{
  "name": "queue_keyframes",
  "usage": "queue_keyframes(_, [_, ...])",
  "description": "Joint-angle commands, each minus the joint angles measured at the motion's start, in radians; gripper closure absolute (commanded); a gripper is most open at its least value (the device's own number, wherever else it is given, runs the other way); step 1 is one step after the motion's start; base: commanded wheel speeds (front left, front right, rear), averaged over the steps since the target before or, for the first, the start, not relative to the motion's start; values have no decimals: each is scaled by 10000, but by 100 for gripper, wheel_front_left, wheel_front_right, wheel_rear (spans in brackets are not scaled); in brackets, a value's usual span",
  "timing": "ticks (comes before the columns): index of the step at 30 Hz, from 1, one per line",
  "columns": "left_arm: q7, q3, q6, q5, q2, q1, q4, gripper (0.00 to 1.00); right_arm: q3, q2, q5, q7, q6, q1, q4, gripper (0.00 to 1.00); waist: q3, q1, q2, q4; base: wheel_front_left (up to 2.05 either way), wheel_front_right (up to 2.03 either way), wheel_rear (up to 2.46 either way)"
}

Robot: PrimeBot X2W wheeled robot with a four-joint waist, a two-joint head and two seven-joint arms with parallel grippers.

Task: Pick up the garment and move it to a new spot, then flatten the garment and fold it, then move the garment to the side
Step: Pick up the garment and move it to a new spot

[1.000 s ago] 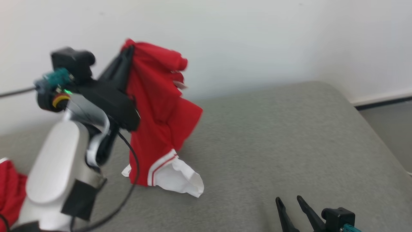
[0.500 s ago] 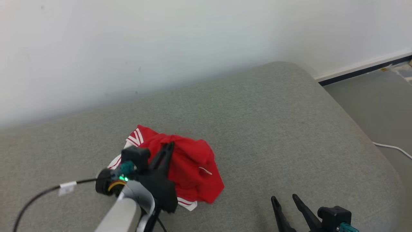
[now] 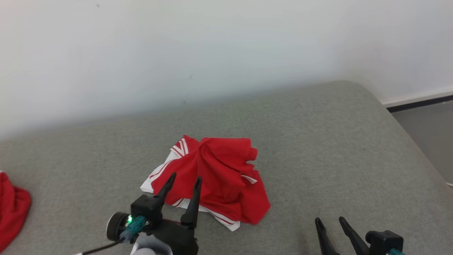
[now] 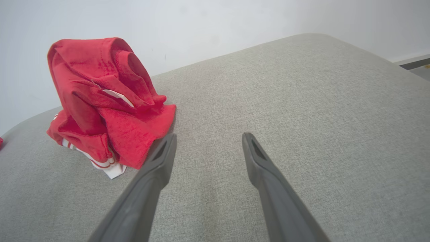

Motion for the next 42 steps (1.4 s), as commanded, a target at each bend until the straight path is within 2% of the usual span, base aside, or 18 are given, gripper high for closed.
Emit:
queue_keyframes(1, [-111, 180, 128, 66, 97, 388, -375, 0, -105, 4, -68, 4, -18, 144, -65, 0, -203, 0, 0, 503, 0, 0, 0])
queue_keyframes(4, [-145, 1174, 521, 159, 160, 1440, -1955, 0, -396, 7, -118, 47, -18, 273, -180, 0, -319, 0, 0, 955, 0, 0, 0])
queue_keyframes(7, [-150, 2126, 598, 376, 150, 2488, -3256, 0, -643, 6, -179, 50, -18, 351, -236, 0, -376, 0, 0, 1303, 0, 0, 0])
queue_keyframes(11, [-154, 3155, 208, 747, 60, 3554, -4392, 0, -841, 8, -217, -2, -18, 374, -215, 0, -479, 0, 0, 1707, 0, 0, 0])
queue_keyframes(15, [-155, 3821, -263, 1353, 140, 4303, -4873, 0, -947, 6, -185, -97, -18, 479, -131, 0, -589, 0, 0, 2047, 0, 0, 0])
queue_keyframes(21, [-155, 4102, -539, 2053, 285, 5112, -4360, 0, -1004, 3, -233, -169, -18, 551, 98, 0, -763, 0, 0, 2392, 0, 0, 0])
queue_keyframes(32, [-156, 4079, -672, 2070, 421, 5181, -2351, 0, -1236, 6, -384, 157, -18, 736, 357, 0, -974, 0, 0, 2522, 0, 0, 0])
queue_keyframes(42, [-156, 4259, -684, 1973, 398, 5015, -2067, 0, -1156, 5, -341, 367, -18, 714, 320, 0, -1010, 0, 0, 2375, 0, 0, 0])
